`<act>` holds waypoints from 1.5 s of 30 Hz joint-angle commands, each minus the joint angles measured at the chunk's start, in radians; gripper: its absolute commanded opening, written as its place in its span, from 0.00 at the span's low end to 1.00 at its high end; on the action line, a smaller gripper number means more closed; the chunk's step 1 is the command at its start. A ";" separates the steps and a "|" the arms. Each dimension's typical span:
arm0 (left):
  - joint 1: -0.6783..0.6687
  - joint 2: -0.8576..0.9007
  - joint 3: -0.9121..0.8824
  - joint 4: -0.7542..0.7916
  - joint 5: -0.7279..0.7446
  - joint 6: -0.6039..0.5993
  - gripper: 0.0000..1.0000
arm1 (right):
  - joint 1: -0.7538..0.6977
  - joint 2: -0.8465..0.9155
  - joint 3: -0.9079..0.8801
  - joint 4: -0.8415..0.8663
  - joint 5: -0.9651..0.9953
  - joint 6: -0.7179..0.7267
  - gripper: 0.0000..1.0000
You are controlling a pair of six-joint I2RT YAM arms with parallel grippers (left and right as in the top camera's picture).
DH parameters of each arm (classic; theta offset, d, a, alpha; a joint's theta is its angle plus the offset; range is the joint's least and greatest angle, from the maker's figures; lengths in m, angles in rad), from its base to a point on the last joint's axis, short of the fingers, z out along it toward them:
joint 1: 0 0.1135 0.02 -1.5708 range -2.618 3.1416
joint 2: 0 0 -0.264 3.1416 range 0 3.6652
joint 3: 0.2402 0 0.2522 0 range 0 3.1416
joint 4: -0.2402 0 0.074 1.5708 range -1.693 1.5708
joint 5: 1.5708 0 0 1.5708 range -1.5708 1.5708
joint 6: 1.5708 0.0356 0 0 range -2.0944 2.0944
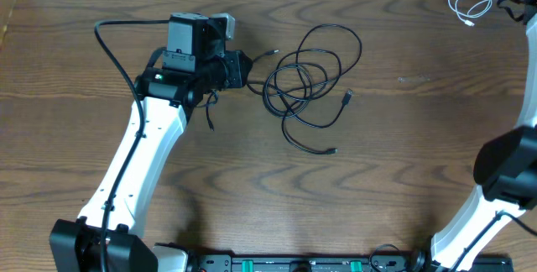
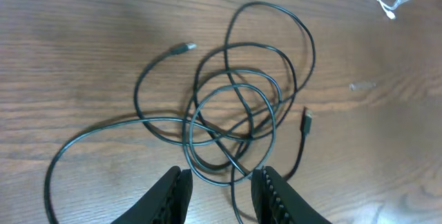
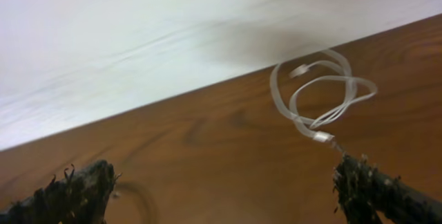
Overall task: Untangle cables
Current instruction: 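Reach the left gripper into the black cable pile and grasp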
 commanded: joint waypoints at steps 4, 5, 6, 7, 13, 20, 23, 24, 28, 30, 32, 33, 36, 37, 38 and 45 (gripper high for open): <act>-0.072 -0.002 0.000 -0.002 -0.006 0.070 0.34 | 0.019 0.005 -0.001 -0.173 -0.177 -0.005 0.99; -0.082 0.000 -0.003 -0.002 -0.006 0.070 0.34 | 0.023 0.005 -0.001 -0.198 -0.177 -0.005 0.99; -0.093 0.005 -0.005 -0.003 -0.006 0.070 0.38 | 0.027 0.005 -0.001 -0.221 -0.176 -0.007 0.99; -0.104 0.013 -0.005 -0.003 -0.006 0.069 0.40 | 0.031 0.005 -0.001 -0.237 -0.176 -0.017 0.99; -0.180 0.108 -0.005 0.043 -0.006 0.057 0.44 | 0.055 0.005 -0.001 -0.302 -0.174 -0.076 0.99; -0.302 0.261 -0.005 0.208 -0.031 -0.129 0.50 | 0.071 0.005 -0.001 -0.337 -0.146 -0.076 0.99; -0.350 0.331 -0.005 0.263 -0.128 -0.246 0.53 | 0.072 0.005 -0.001 -0.349 -0.146 -0.076 0.98; -0.362 0.351 -0.005 0.280 -0.153 -0.264 0.55 | 0.072 0.005 -0.001 -0.353 -0.145 -0.076 0.98; -0.407 0.426 -0.005 0.346 -0.243 -0.270 0.56 | 0.072 0.005 -0.001 -0.364 -0.145 -0.087 0.98; -0.422 0.454 -0.005 0.356 -0.301 -0.270 0.56 | 0.072 0.005 -0.001 -0.374 -0.145 -0.095 0.97; -0.435 0.485 -0.005 0.369 -0.369 -0.270 0.56 | 0.072 0.005 -0.001 -0.382 -0.145 -0.100 0.96; -0.438 0.496 -0.005 0.377 -0.387 -0.270 0.56 | 0.072 0.005 -0.001 -0.383 -0.145 -0.102 0.96; -0.438 0.513 -0.005 0.389 -0.402 -0.269 0.56 | 0.072 0.005 -0.001 -0.383 -0.145 -0.102 0.96; -0.438 0.517 -0.005 0.393 -0.402 -0.270 0.56 | 0.072 0.005 -0.001 -0.384 -0.145 -0.102 0.96; -0.438 0.520 -0.005 0.396 -0.402 -0.269 0.56 | 0.072 0.005 -0.001 -0.386 -0.145 -0.102 0.95; -0.438 0.522 -0.005 0.396 -0.402 -0.269 0.52 | 0.072 0.005 -0.001 -0.389 -0.145 -0.102 0.96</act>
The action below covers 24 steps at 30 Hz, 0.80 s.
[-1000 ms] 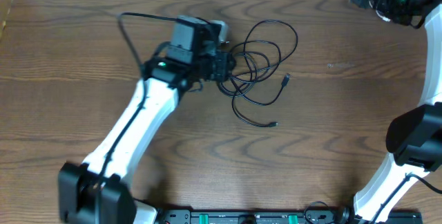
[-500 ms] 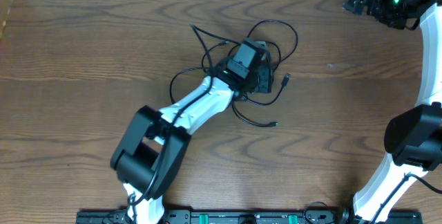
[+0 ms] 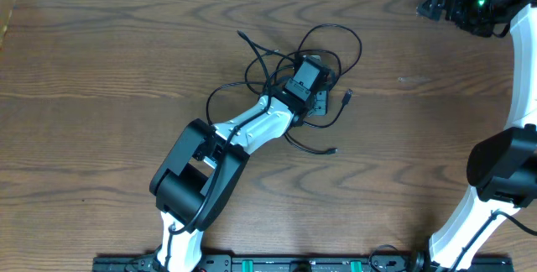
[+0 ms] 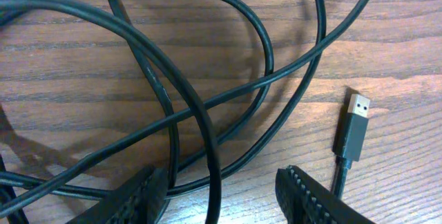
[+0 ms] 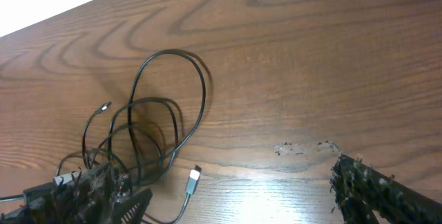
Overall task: Untangle cables
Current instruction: 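Reach the left gripper into the black cable pile and grasp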
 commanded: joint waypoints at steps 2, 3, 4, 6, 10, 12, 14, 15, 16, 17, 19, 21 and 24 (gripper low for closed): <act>0.000 0.011 -0.004 0.002 -0.028 0.005 0.44 | 0.005 0.002 0.000 -0.005 -0.002 -0.014 0.95; 0.000 0.011 -0.004 0.002 -0.029 0.012 0.43 | 0.006 0.002 0.000 -0.005 -0.002 -0.014 0.95; 0.000 0.011 -0.004 0.002 -0.029 0.014 0.43 | 0.008 0.002 0.000 -0.007 -0.002 -0.014 0.95; 0.000 0.011 -0.004 0.001 -0.028 0.014 0.43 | 0.011 0.002 0.000 -0.011 -0.002 -0.014 0.95; 0.000 0.016 -0.004 -0.002 -0.029 0.014 0.44 | 0.014 0.002 0.000 -0.022 -0.002 -0.014 0.95; 0.000 0.026 -0.004 -0.002 -0.029 0.014 0.44 | 0.014 0.002 0.000 -0.026 -0.002 -0.014 0.95; 0.000 0.039 -0.004 -0.002 -0.029 0.014 0.44 | 0.016 0.002 0.000 -0.026 -0.002 -0.014 0.95; 0.001 0.044 -0.004 -0.002 -0.030 0.019 0.34 | 0.016 0.002 0.000 -0.027 -0.002 -0.014 0.95; 0.002 0.044 -0.004 -0.003 -0.029 0.031 0.27 | 0.016 0.002 0.000 -0.027 -0.002 -0.014 0.95; 0.002 0.043 -0.004 -0.002 -0.029 0.054 0.15 | 0.016 0.002 0.000 -0.029 -0.002 -0.014 0.95; 0.005 0.026 -0.002 -0.002 -0.029 0.082 0.07 | 0.016 0.002 0.000 -0.030 -0.002 -0.014 0.95; 0.010 -0.014 0.003 -0.013 -0.028 0.086 0.07 | 0.016 0.002 0.000 -0.030 -0.003 -0.013 0.95; 0.024 -0.129 0.011 -0.052 -0.024 0.086 0.07 | 0.024 0.002 0.000 -0.030 -0.003 -0.013 0.95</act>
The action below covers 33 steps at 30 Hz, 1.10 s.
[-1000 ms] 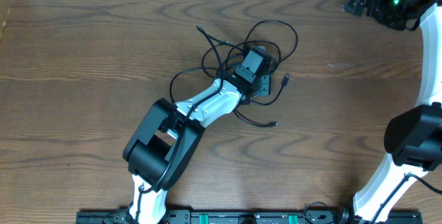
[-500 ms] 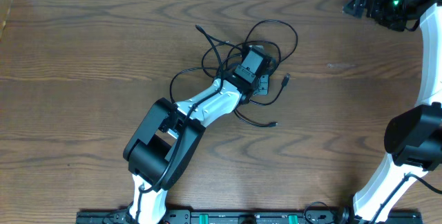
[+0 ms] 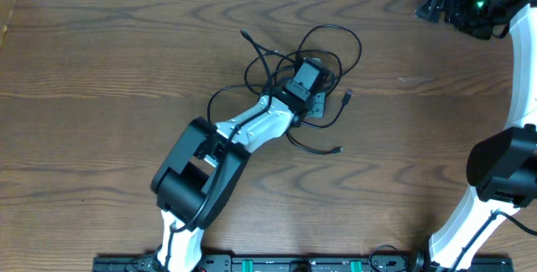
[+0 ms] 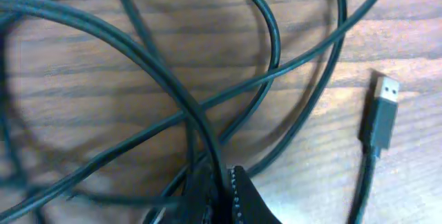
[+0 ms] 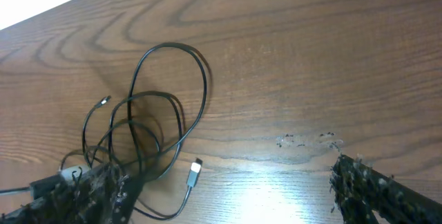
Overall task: Untangle cables
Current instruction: 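Reach the left gripper into the black cable pile and grasp, then lift the black cable upward and leftward with the left gripper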
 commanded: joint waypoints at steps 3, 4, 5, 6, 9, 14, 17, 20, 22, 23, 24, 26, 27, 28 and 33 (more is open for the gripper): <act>0.034 -0.285 0.011 -0.034 0.024 0.026 0.07 | 0.035 0.002 0.000 -0.003 -0.003 -0.013 0.95; 0.039 -0.342 0.011 -0.037 0.042 0.032 0.07 | 0.043 0.002 0.000 0.000 -0.003 -0.013 0.95; 0.043 -0.396 0.011 -0.039 0.060 0.040 0.07 | 0.052 0.003 0.000 0.002 -0.003 -0.013 0.96; 0.047 -0.452 0.011 -0.040 0.072 0.043 0.07 | 0.063 0.002 0.000 0.005 -0.003 -0.013 0.96; 0.055 -0.586 0.011 -0.055 0.074 0.043 0.07 | 0.095 0.002 0.000 0.016 -0.003 -0.013 0.96; 0.081 -0.743 0.011 -0.049 0.074 0.043 0.07 | 0.159 0.003 0.000 0.031 -0.047 -0.014 0.96; 0.116 -0.815 0.011 -0.009 0.074 0.042 0.07 | 0.203 0.003 0.000 0.040 -0.087 -0.014 0.96; 0.153 -0.874 0.011 0.055 0.074 0.040 0.07 | 0.251 0.002 0.000 0.042 -0.113 -0.037 0.96; 0.182 -0.904 0.011 0.105 0.073 0.040 0.07 | 0.283 0.002 0.000 0.041 -0.137 -0.059 0.96; 0.195 -0.915 0.011 0.126 0.073 0.040 0.07 | 0.300 0.003 0.000 0.041 -0.147 -0.063 0.96; 0.207 -0.924 0.011 0.145 0.073 0.040 0.07 | 0.314 0.003 0.000 0.042 -0.154 -0.067 0.96; 0.233 -0.937 0.011 0.183 0.073 0.039 0.07 | 0.344 0.003 0.000 0.042 -0.179 -0.074 0.96; 0.242 -0.940 0.011 0.195 0.073 0.039 0.07 | 0.360 0.003 0.000 0.042 -0.195 -0.074 0.96; 0.249 -0.940 0.011 0.200 0.073 0.039 0.07 | 0.375 0.003 0.000 0.042 -0.210 -0.081 0.94; 0.258 -0.938 0.011 0.209 0.060 0.032 0.07 | 0.450 0.003 0.000 0.049 -0.259 -0.138 0.92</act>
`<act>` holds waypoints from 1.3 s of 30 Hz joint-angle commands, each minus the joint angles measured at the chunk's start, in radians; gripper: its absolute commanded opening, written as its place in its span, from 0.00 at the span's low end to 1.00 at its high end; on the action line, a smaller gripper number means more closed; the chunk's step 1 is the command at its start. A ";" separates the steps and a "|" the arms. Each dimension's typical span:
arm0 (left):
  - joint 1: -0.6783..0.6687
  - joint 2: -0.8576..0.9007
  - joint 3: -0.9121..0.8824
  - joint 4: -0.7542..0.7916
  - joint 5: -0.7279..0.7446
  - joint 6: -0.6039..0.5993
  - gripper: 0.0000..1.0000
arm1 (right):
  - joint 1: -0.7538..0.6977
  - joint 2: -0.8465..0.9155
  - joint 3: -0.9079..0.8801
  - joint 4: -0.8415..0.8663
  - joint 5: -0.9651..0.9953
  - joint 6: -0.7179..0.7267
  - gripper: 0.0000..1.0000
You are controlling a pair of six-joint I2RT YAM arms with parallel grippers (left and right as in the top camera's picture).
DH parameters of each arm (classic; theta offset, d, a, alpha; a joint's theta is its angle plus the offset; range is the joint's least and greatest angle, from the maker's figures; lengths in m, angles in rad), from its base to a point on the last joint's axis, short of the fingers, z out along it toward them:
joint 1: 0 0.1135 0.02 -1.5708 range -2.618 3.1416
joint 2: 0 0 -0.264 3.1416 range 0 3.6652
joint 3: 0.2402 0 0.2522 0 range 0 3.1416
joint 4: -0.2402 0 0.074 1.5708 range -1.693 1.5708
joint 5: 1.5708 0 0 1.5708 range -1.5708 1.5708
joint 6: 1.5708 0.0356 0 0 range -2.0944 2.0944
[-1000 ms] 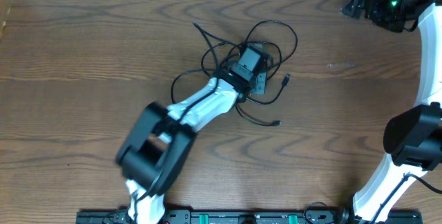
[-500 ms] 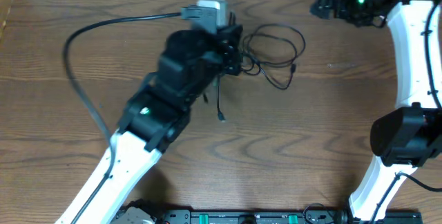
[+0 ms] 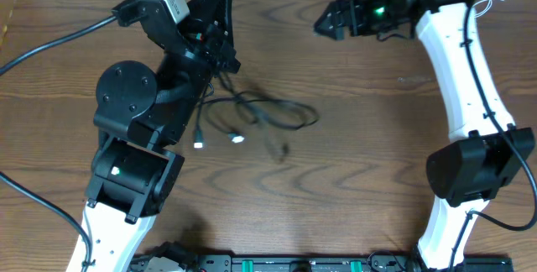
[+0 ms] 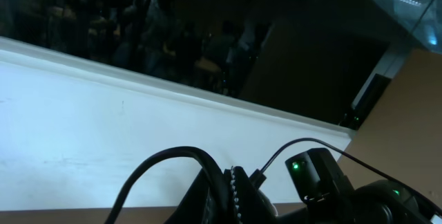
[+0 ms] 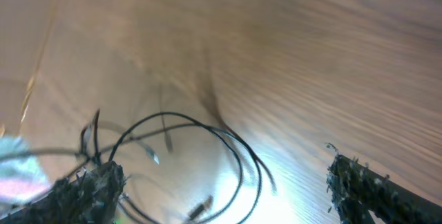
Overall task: Untangle cables
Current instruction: 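Lift the black cable upward and leftward with the left gripper, then move the right gripper to the cables beside the left gripper and grasp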
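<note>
My left gripper [image 3: 225,49] is raised high above the table's left half and is shut on a strand of black cable [image 4: 169,160], which arches up out of its fingers [image 4: 224,189]. The rest of the black cables [image 3: 260,117] hang and trail below it as a blurred, stretched bundle with plugs [image 3: 237,138] at the ends. At the top middle my right gripper [image 3: 342,7] is wide open with nothing in it. The right wrist view looks down between its fingers [image 5: 86,189] at the blurred cable loop [image 5: 228,148].
A white cable lies at the far right corner behind the right arm. The left wrist view looks level across the room at a white wall [image 4: 69,113]. The brown table [image 3: 377,180] shows its far edge along the top.
The left gripper, then shut on a strand down in the tangle, is now high above the table with the cable hanging from it. The tangle has shifted left. The right gripper has moved left.
The left gripper first stood open left of the tangle, with the right one by the white cable. Then the left was open down in the tangle and the right faced it. The left shut on a strand, and now holds it aloft.
</note>
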 commanded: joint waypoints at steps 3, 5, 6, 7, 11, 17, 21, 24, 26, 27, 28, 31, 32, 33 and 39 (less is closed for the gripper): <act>0.018 -0.006 0.010 0.056 -0.036 0.006 0.07 | 0.082 0.003 0.000 0.004 -0.061 -0.068 0.91; 0.033 -0.010 0.010 0.074 -0.036 0.005 0.07 | 0.111 0.003 0.000 0.012 -0.069 -0.069 0.91; 0.042 -0.013 0.011 0.074 -0.036 0.005 0.07 | 0.128 0.003 0.000 0.017 -0.080 -0.081 0.91; 0.052 -0.014 0.011 0.071 -0.036 -0.005 0.07 | 0.143 0.003 0.000 0.022 -0.088 -0.093 0.91; 0.105 -0.015 0.011 0.039 -0.035 -0.084 0.07 | 0.207 0.002 0.000 0.044 -0.091 -0.101 0.86; 0.262 -0.011 0.011 0.031 0.139 -0.223 0.07 | 0.278 0.004 0.000 0.080 -0.170 -0.198 0.83; 0.345 0.002 0.011 0.031 0.254 -0.283 0.07 | 0.307 0.006 0.000 0.095 -0.228 -0.256 0.82; 0.383 0.008 0.011 0.031 0.311 -0.322 0.07 | 0.334 0.012 0.000 0.097 -0.262 -0.324 0.82; 0.391 0.008 0.011 0.030 0.325 -0.321 0.07 | 0.355 0.018 0.000 0.098 -0.270 -0.356 0.83; 0.391 0.008 0.011 0.031 0.330 -0.321 0.07 | 0.365 0.021 0.000 0.101 -0.270 -0.366 0.83; 0.391 0.008 0.011 0.031 0.341 -0.322 0.07 | 0.375 0.026 0.000 0.105 -0.270 -0.378 0.83; 0.391 0.008 0.011 0.031 0.368 -0.325 0.07 | 0.404 0.050 0.000 0.146 -0.269 -0.381 0.79; 0.391 0.008 0.011 0.030 0.376 -0.325 0.07 | 0.411 0.060 0.000 0.164 -0.269 -0.381 0.75; 0.391 0.008 0.011 0.027 0.381 -0.325 0.07 | 0.419 0.072 0.000 0.187 -0.269 -0.380 0.73; 0.391 0.008 0.011 0.022 0.388 -0.324 0.07 | 0.448 0.142 0.000 0.312 -0.270 -0.327 0.70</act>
